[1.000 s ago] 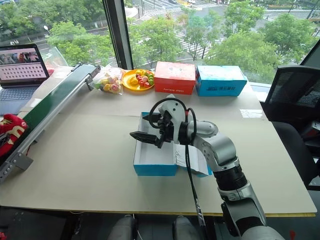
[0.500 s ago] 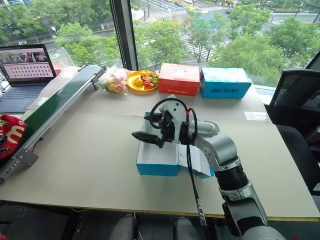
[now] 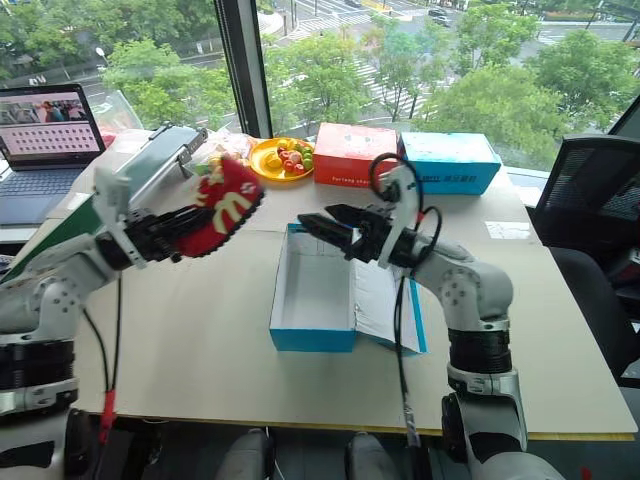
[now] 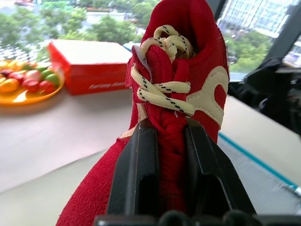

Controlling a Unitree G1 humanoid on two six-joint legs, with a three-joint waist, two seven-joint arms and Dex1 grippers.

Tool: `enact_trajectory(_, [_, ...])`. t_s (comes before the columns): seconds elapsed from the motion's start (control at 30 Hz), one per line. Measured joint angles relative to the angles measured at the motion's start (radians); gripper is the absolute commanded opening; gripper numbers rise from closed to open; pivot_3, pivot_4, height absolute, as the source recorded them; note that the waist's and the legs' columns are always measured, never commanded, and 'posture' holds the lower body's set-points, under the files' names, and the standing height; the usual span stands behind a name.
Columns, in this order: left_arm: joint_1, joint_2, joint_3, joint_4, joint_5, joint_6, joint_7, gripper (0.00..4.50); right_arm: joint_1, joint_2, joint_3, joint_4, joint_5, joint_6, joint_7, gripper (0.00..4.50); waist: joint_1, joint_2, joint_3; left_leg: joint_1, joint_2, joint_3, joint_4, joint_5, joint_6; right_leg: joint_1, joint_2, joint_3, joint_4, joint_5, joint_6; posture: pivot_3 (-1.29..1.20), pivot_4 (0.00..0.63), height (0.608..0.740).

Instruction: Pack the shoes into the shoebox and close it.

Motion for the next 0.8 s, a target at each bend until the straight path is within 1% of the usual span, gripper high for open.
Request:
enact_trajectory(0.13, [-0.037,-0.037,-0.023,-0.041,-0.027,0.032,0.043,0.3,0.026,0.004,-0.052,-0.004,0.072,0.05,-0.059,4.5,-0.012,0.0,0.0,0.002,0.0,0.0,0.0,0.0,0.0,0.001,0.0,0.0,0.0,0.0,0.0,0.0,0.15,0.739])
enact_trajectory(0.23, [-0.079,-0.104,-0.049,-0.049,-0.034,0.033,0.076,0.3,0.029,0.029,-0.082,-0.028,0.143,0.069,-0.102,4.5,-0.011,0.001,0.0,0.001,0.0,0.0,0.0,0.0,0.0,0.002,0.0,0.0,0.0,0.0,0.0,0.0,0.15,0.739])
enact_trajectory(0.37, [-0.094,-0.128,-0.09,-0.053,-0.03,0.025,0.068,0.3,0.029,0.044,-0.101,-0.087,0.245,0.074,-0.138,4.5,-0.014,0.001,0.001,0.001,0.0,0.0,-0.001,0.0,0.0,0.002,0.0,0.001,-0.001,0.0,0.0,0.0,0.15,0.739])
enact_trajectory(0.63, [-0.11,-0.176,-0.12,-0.018,-0.02,-0.02,0.065,0.3,0.045,0.055,-0.074,-0.157,0.334,0.075,-0.224,4.5,-0.011,0.001,0.001,0.001,0.0,0.0,-0.001,0.0,0.0,0.002,0.0,0.001,-0.001,0.0,0.001,0.0,0.15,0.739])
enact_trajectory(0.8, [-0.125,-0.216,-0.13,-0.016,-0.007,-0.036,0.085,0.3,0.049,0.066,-0.044,-0.16,0.333,0.068,-0.277,4.5,-0.01,0.001,0.001,0.001,-0.001,0.0,-0.001,0.0,0.0,0.002,0.0,0.001,-0.002,0.0,0.001,0.0,0.15,0.739])
